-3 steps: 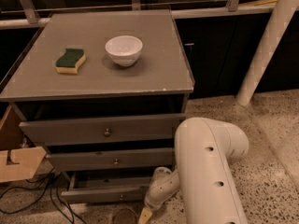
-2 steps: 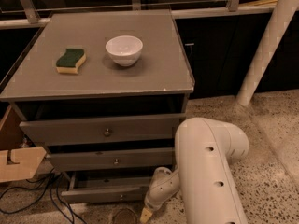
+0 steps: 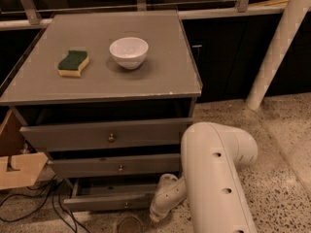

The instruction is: Close bottom drawer

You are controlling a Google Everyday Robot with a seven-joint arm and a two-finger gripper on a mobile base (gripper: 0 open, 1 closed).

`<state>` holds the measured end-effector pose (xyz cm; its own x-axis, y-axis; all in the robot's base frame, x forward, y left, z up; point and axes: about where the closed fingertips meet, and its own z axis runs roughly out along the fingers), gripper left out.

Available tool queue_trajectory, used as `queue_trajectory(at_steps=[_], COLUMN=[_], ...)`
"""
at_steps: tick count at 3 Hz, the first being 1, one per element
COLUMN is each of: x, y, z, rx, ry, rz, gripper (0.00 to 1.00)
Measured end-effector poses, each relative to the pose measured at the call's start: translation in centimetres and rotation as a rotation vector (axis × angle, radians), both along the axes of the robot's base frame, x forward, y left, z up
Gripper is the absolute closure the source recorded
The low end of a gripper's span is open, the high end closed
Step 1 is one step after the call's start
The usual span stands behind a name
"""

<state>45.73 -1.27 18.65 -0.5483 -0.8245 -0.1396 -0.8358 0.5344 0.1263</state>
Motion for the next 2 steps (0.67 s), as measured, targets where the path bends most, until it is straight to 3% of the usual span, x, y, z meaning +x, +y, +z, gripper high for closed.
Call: queue_trajectory(at_steps=[1,2], x=[0.1,3.3], y=[0.1,-0.1], z=[-0.3,0.0], rx=[-0.011,-0.019], ry=[0.0,-0.076], rz=[-0.001,-0.056], gripper=[0.99,1.0])
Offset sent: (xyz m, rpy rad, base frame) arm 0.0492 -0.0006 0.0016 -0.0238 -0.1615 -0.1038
